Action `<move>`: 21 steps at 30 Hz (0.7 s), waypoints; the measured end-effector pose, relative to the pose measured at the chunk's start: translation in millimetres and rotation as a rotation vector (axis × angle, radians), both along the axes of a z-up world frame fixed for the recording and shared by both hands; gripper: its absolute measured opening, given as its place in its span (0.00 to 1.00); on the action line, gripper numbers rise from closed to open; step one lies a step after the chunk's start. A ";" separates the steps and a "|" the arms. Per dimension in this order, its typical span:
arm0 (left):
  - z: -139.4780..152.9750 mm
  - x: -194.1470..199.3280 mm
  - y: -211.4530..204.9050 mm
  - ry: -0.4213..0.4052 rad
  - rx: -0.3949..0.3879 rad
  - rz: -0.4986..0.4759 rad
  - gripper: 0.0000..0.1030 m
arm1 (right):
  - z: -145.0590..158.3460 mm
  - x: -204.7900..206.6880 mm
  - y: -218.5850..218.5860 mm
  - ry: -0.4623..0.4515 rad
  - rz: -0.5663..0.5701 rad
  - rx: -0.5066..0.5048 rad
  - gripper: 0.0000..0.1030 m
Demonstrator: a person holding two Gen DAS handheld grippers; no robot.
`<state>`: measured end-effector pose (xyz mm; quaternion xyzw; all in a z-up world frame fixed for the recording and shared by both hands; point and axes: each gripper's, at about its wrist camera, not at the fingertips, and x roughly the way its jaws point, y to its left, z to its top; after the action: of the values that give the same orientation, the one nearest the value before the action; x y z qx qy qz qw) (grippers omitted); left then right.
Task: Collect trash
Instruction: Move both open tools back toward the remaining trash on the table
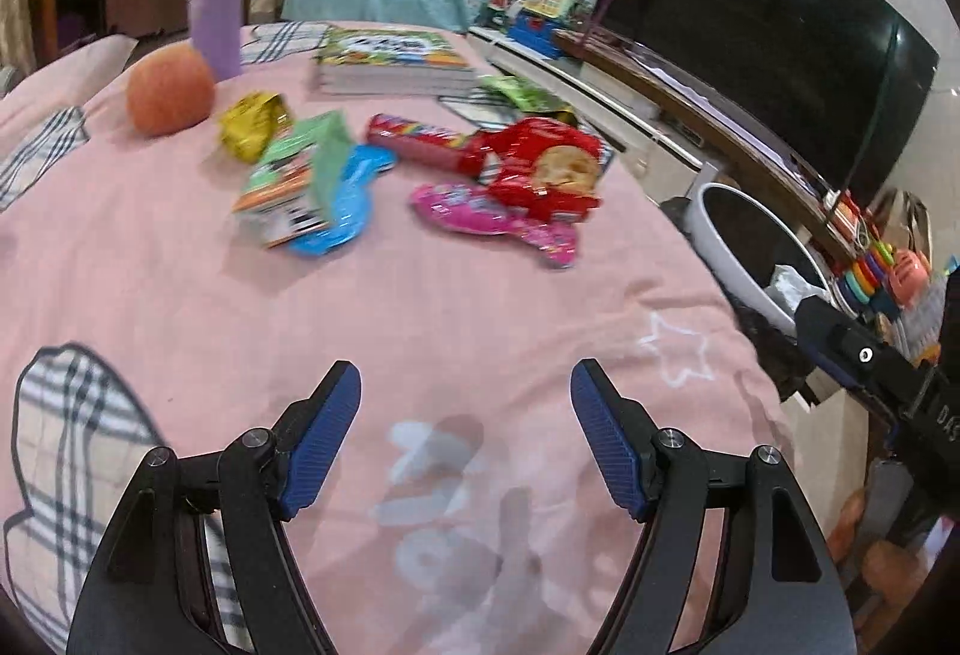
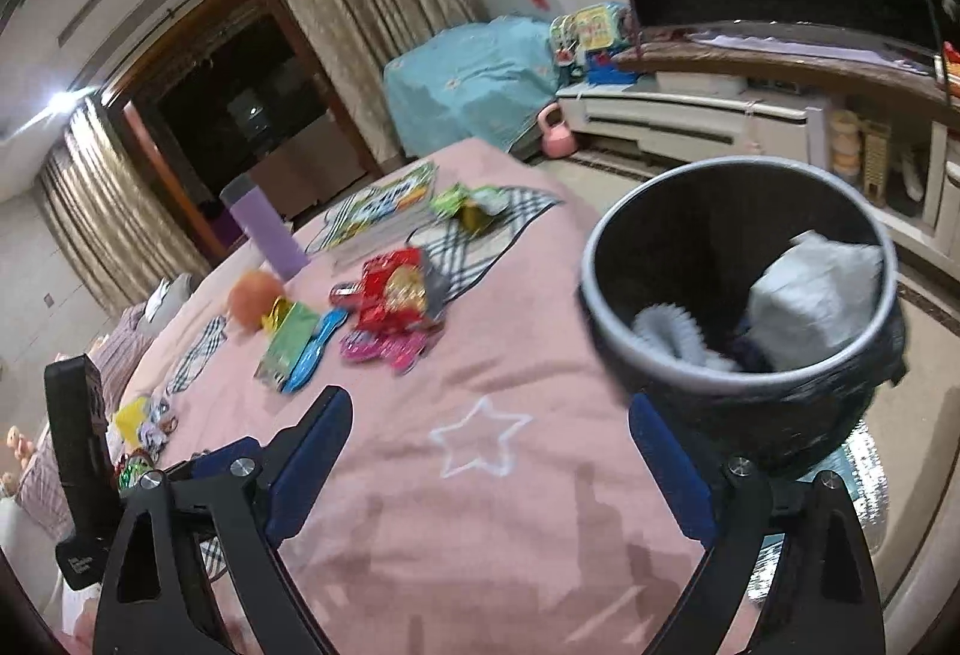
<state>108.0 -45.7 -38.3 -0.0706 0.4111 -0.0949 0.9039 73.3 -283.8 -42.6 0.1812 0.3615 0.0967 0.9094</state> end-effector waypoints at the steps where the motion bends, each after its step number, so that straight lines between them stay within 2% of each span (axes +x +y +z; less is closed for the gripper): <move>1: -1.2 -1.1 3.1 0.002 -0.001 0.005 0.72 | -2.6 1.6 5.9 0.004 0.011 0.001 0.92; 15: -14.4 0.4 50.2 0.044 -0.024 0.098 0.72 | -20.0 19.8 61.3 0.018 0.103 -0.059 0.92; 21: -17.5 8.5 60.2 0.054 -0.032 0.120 0.72 | -22.5 37.2 68.4 0.024 0.104 -0.030 0.92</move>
<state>116.5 14.5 -55.7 -0.1120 0.4286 -0.0453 0.8954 110.5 -215.4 -65.1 0.1495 0.3830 0.1360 0.9014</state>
